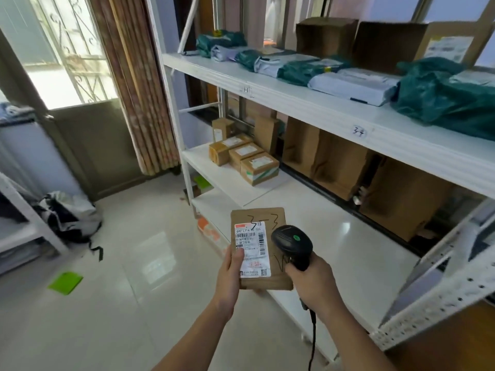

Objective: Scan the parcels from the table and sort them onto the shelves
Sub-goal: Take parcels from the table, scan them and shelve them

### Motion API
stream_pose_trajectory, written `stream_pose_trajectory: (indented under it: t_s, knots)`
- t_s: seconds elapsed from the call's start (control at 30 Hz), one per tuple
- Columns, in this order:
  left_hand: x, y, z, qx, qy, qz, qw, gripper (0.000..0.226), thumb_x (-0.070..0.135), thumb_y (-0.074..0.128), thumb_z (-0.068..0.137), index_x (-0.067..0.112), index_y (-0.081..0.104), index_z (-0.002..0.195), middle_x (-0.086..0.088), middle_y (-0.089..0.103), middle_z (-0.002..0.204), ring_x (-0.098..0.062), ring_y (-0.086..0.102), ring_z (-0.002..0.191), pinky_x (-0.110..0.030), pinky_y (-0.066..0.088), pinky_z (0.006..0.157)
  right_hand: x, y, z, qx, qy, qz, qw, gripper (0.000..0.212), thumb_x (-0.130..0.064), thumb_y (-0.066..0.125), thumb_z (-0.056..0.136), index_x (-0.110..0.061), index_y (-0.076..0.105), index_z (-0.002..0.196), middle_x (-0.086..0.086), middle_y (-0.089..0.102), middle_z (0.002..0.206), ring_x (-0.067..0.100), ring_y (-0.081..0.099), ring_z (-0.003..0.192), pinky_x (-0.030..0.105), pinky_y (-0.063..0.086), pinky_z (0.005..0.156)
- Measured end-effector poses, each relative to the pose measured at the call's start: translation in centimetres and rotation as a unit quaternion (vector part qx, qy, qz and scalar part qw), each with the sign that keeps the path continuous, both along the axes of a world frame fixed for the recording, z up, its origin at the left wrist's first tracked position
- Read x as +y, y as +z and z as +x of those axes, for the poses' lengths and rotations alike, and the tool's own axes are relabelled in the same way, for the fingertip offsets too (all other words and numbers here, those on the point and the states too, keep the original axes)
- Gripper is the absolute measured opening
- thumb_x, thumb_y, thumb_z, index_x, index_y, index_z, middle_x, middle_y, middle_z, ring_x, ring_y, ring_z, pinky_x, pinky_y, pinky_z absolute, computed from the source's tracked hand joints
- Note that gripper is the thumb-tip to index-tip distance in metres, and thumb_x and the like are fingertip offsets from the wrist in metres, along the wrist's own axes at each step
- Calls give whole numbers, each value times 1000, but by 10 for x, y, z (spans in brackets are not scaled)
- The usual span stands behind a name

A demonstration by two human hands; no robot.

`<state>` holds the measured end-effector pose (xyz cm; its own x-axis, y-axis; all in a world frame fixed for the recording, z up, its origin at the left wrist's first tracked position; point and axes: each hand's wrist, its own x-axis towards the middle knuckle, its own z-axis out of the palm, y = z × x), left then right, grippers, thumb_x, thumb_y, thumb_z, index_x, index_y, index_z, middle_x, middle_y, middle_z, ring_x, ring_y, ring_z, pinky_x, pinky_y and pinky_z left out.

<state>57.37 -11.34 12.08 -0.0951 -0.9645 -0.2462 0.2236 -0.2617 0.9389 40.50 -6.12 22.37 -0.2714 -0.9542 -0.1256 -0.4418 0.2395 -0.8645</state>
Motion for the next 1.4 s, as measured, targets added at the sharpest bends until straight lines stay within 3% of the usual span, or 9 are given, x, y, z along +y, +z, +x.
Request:
stream_pose_trajectory:
  t_s: [0.17, 0.33, 0.47, 0.6, 0.7, 0.93, 1.1, 1.27, 1.4]
  knots:
    - [-75, 7, 13, -20, 4, -1, 1000, 51, 60, 52, 95, 35, 63, 137, 5, 78, 122, -17, 75, 112, -38, 58, 96, -78, -6, 9, 8, 4, 4, 1000, 23, -11, 65, 88, -23, 54, 71, -4, 56, 63, 11, 53, 58, 21, 41, 54]
    - [-149, 10, 26, -45, 5, -3, 999, 32, 48, 50, 106, 38, 66, 132, 5, 79, 117, -19, 75, 110, -39, 58, 99, -147, -8, 20, 5, 14, 8, 1000, 20, -12, 64, 91, -24, 56, 77, -6, 58, 67, 6, 54, 60, 12, 39, 49]
    - [-203, 14, 38, -59, -9, -6, 998, 53, 62, 56, 93, 34, 63, 137, 4, 79, 117, -19, 76, 109, -44, 58, 103, -196, -7, 33, 1, 7, 4, 1000, 22, -11, 64, 91, -26, 56, 77, -7, 58, 66, 5, 54, 58, 6, 37, 42]
    - [-266, 5, 54, -68, 7, 44, 997, 73, 68, 63, 86, 21, 50, 141, -3, 77, 118, -18, 78, 102, -31, 62, 86, -245, -10, 51, 12, -16, 12, 1000, 23, -12, 66, 89, -27, 56, 76, -4, 59, 65, 11, 57, 60, 16, 42, 50]
    - [-312, 2, 66, -83, -1, 62, 995, 63, 62, 62, 94, 16, 42, 132, -4, 68, 116, -18, 74, 102, -29, 62, 84, -282, -15, 68, 12, -39, 22, 999, 24, -11, 66, 88, -27, 56, 73, -2, 58, 61, 15, 58, 59, 22, 43, 53]
    - [-408, -4, 80, -115, -105, 67, 986, 54, 60, 57, 98, 16, 47, 127, -7, 69, 114, -17, 73, 96, -14, 55, 58, -352, -30, 98, -14, -146, 42, 988, 17, -8, 64, 86, -18, 58, 74, -2, 55, 54, 16, 51, 43, 24, 40, 47]
    - [-459, -20, 62, -142, -163, 57, 975, 52, 57, 56, 100, 13, 51, 127, -7, 70, 113, -17, 72, 98, -20, 54, 68, -389, -42, 96, -5, -212, 52, 976, 18, -9, 65, 85, -16, 56, 71, 0, 56, 62, 17, 54, 60, 26, 39, 55]
    - [-504, -42, 23, -152, -194, 65, 967, 50, 55, 59, 101, 13, 53, 127, -6, 72, 111, -19, 75, 95, -21, 58, 65, -430, -60, 69, -6, -254, 75, 964, 19, -11, 64, 88, -17, 56, 72, -1, 56, 64, 13, 53, 60, 23, 38, 54]
    - [-545, -71, -9, -147, -197, 70, 967, 83, 80, 67, 80, 17, 54, 133, -9, 67, 121, -24, 75, 100, -32, 66, 77, -463, -79, 44, -9, -278, 92, 956, 19, -13, 64, 88, -20, 55, 73, -1, 58, 66, 12, 55, 60, 22, 38, 52]
